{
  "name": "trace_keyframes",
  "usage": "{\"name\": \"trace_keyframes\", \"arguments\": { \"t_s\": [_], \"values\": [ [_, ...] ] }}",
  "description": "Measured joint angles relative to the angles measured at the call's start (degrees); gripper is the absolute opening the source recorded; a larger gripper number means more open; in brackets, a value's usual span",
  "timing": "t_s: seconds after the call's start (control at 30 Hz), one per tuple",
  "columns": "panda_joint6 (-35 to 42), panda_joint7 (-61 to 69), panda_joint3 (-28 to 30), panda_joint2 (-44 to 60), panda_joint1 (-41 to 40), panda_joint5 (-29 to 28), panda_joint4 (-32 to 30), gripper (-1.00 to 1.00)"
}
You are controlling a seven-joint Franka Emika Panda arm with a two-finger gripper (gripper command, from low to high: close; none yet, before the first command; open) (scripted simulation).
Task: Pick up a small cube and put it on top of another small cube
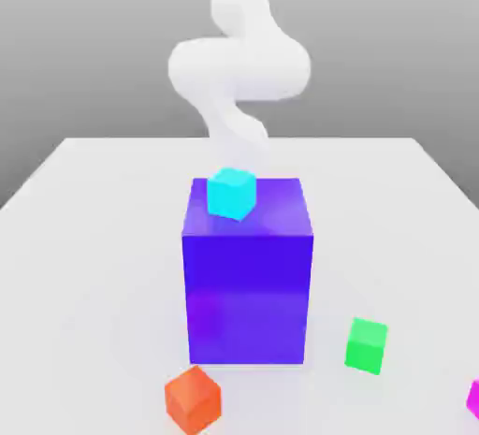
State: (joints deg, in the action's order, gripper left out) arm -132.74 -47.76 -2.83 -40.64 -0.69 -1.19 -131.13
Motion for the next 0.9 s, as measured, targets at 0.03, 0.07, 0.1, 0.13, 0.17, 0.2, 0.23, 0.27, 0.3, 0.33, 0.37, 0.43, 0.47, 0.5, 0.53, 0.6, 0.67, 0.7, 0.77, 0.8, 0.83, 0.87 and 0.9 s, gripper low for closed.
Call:
{"name": "trace_keyframes", "arguments": {
  "t_s": [0.03, 0.07, 0.1, 0.13, 0.17, 0.2, 0.23, 0.27, 0.3, 0.33, 0.37, 0.43, 0.47, 0.5, 0.53, 0.6, 0.67, 0.7, 0.77, 0.8, 0.83, 0.87, 0.9],
  "values": [
    [-0.39, -0.92, -1.21, 2.24, -0.26, -0.60, 0.29, 0.00],
    [-0.77, -1.83, -2.35, 4.39, -0.45, -1.24, 0.56, 0.00],
    [-1.16, -2.71, -3.50, 6.48, -0.67, -1.83, 0.82, 0.00],
    [-1.53, -3.64, -4.62, 8.56, -0.85, -2.50, 1.09, 0.00],
    [-1.88, -4.51, -5.76, 10.62, -1.06, -3.13, 1.36, 0.00],
    [-2.29, -5.49, -6.79, 12.68, -1.12, -3.90, 1.60, 0.00],
    [-2.66, -6.50, -7.86, 14.75, -1.24, -4.66, 1.87, 0.00],
    [-3.02, -7.52, -8.90, 16.81, -1.32, -5.47, 2.13, 0.00],
    [-3.39, -8.56, -9.90, 18.88, -1.35, -6.30, 2.39, 0.00],
    [-3.75, -9.62, -10.88, 20.96, -1.35, -7.16, 2.65, 0.00],
    [-4.08, -10.66, -11.87, 23.04, -1.36, -8.01, 2.92, 0.00],
    [-4.81, -12.85, -13.58, 27.23, -1.11, -9.87, 3.45, 0.00],
    [-5.15, -13.97, -14.35, 29.33, -0.90, -10.81, 3.71, 0.00],
    [-5.49, -15.08, -15.02, 31.44, -0.62, -11.75, 3.98, 0.00],
    [-5.83, -16.19, -15.66, 33.55, -0.27, -12.68, 4.25, 0.00],
    [-6.51, -18.34, -16.56, 37.76, 1.12, -14.47, 4.79, 0.00],
    [-7.22, -20.31, -16.87, 41.92, 3.07, -16.02, 5.32, 0.00],
    [-7.61, -21.24, -17.01, 43.96, 3.75, -16.69, 5.58, 0.00],
    [-8.45, -22.85, -17.11, 47.98, 5.18, -17.70, 6.06, 0.00],
    [-8.88, -23.60, -17.30, 49.97, 5.78, -18.12, 6.30, 0.00],
    [-9.33, -24.29, -17.48, 51.93, 6.43, -18.44, 6.54, 0.00],
    [-9.81, -24.94, -17.71, 53.86, 7.09, -18.69, 6.77, 0.00],
    [-10.30, -25.52, -17.92, 55.76, 7.79, -18.84, 6.99, 0.00]
  ]
}}
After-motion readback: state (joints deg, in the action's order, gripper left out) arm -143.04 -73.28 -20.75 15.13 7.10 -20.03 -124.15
